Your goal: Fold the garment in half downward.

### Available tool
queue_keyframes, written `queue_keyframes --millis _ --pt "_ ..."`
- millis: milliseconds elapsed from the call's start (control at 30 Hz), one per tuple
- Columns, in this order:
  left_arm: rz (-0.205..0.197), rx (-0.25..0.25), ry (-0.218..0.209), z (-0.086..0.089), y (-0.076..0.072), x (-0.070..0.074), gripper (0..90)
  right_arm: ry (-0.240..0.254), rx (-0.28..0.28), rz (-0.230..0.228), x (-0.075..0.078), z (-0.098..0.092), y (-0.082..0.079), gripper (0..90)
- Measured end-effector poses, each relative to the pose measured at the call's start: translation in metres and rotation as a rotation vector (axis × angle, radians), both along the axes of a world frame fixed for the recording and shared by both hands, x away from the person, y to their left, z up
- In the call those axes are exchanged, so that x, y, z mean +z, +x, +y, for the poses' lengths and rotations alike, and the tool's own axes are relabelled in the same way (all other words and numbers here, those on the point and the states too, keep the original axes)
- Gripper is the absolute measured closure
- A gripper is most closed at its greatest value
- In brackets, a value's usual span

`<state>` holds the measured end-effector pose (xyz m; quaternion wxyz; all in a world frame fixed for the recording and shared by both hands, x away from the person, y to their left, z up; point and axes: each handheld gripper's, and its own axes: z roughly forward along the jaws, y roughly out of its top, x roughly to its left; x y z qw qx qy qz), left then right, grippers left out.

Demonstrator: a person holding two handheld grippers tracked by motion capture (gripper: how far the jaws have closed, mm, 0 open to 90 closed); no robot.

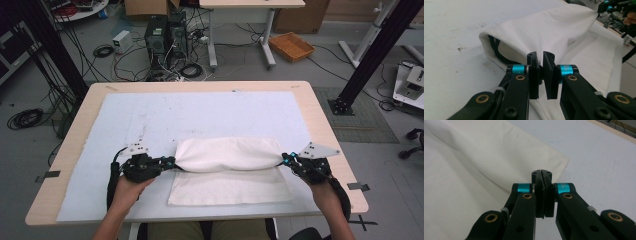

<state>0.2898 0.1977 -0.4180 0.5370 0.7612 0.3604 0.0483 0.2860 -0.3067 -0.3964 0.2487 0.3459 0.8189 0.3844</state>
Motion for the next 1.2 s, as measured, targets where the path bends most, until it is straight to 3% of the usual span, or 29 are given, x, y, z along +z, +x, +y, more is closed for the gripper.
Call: queue_keyframes --millis 167,300,400,433,467,533,600,700,800,900,967,1033,1100,1133,1167,1200 --pt "0.055 -0.07 0.01 0.002 -0.017 -0.007 83.4 -0.004 0.0 0.052 -0.004 -0.009 -0.019 90.0" --pt "0.095 -0.134 0.057 -0.002 -0.031 -0.019 83.3 -0.042 0.017 0.102 -0.014 -0.011 -0.033 90.0" --pt "0.086 -0.158 0.081 -0.002 -0.033 -0.02 82.1 -0.062 0.032 0.126 -0.018 -0.01 -0.037 90.0" --pt "0.071 -0.138 0.084 -0.002 -0.031 -0.017 79.2 -0.062 0.032 0.128 -0.018 -0.01 -0.037 89.9" --pt "0.06 -0.108 0.078 -0.001 -0.028 -0.015 69.2 -0.052 0.027 0.126 -0.018 -0.009 -0.035 84.2" --pt "0.022 -0.053 0.071 0.0 -0.022 -0.008 59.5 -0.022 -0.007 0.105 -0.015 -0.009 -0.029 64.8" --pt "-0.02 0.023 0.063 0.0 -0.011 -0.002 47.4 0.012 -0.039 0.071 -0.011 -0.009 -0.021 51.8" --pt "-0.052 0.123 0.064 -0.003 0.01 0.005 42.9 0.038 -0.085 0.036 -0.005 -0.007 -0.002 42.7" --pt "-0.028 0.187 0.057 -0.009 0.037 0.007 41.8 0.062 -0.119 0.041 -0.003 -0.001 0.025 37.3" --pt "0.032 0.2 0.085 -0.019 0.061 -0.002 41.8 0.058 -0.127 0.081 -0.008 0.008 0.055 37.2" --pt "0.081 0.179 0.107 -0.026 0.074 -0.01 41.8 0.037 -0.129 0.11 -0.015 0.014 0.07 38.3" --pt "0.105 0.17 0.127 -0.032 0.081 -0.017 40.1 0.007 -0.135 0.15 -0.024 0.019 0.084 40.1" --pt "0.112 0.157 0.139 -0.036 0.084 -0.022 39.6 -0.01 -0.128 0.215 -0.033 0.019 0.094 49.9" --pt "0.119 0.154 0.156 -0.037 0.085 -0.024 40.3 -0.023 -0.111 0.242 -0.035 0.019 0.096 62.2" --pt "0.117 0.139 0.168 -0.037 0.085 -0.025 46.6 -0.043 -0.087 0.263 -0.037 0.019 0.097 71.1" --pt "0.108 0.129 0.196 -0.039 0.084 -0.025 67.0 -0.048 -0.068 0.273 -0.038 0.019 0.097 77.5"
